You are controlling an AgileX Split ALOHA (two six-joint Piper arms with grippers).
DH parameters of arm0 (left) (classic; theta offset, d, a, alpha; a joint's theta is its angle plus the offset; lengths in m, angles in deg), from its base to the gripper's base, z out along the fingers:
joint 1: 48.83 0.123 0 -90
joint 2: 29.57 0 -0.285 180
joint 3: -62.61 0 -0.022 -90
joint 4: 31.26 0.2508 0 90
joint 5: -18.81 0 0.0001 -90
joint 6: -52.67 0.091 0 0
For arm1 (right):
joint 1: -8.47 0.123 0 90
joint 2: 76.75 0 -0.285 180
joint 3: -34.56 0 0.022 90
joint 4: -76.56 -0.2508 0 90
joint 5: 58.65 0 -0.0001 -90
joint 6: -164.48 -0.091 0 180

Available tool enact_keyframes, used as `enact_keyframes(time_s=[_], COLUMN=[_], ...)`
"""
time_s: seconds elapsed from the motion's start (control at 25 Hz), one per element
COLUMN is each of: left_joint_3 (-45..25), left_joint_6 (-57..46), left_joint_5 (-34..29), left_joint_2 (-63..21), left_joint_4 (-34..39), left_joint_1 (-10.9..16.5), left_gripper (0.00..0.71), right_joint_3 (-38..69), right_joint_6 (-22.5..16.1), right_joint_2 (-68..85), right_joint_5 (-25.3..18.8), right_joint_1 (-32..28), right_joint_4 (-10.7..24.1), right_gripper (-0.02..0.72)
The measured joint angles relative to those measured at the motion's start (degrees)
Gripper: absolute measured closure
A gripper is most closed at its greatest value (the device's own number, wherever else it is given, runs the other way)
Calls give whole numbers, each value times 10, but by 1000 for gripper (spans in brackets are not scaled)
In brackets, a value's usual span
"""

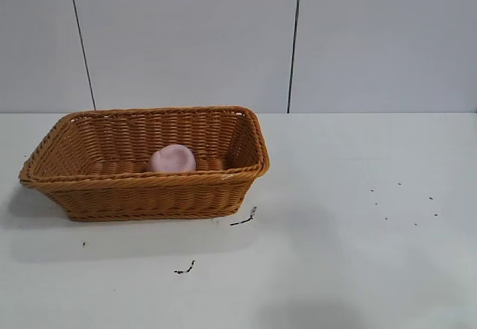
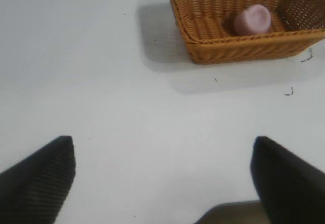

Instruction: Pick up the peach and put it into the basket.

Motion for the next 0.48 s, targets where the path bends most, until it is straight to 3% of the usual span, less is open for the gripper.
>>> enact_keyframes(time_s=[0.48], left_joint_3=[0], left_joint_6=[0], left_joint_5=[0], left_joint_2=[0], left_joint_4=[0], left_joint_1=[0], left_gripper=[18], right_joint_3=[1], right_joint_6=[0], right_joint_2=[104], right_joint_5=[1], right_joint_1=[0], right_joint_4=[0], right_gripper=[14])
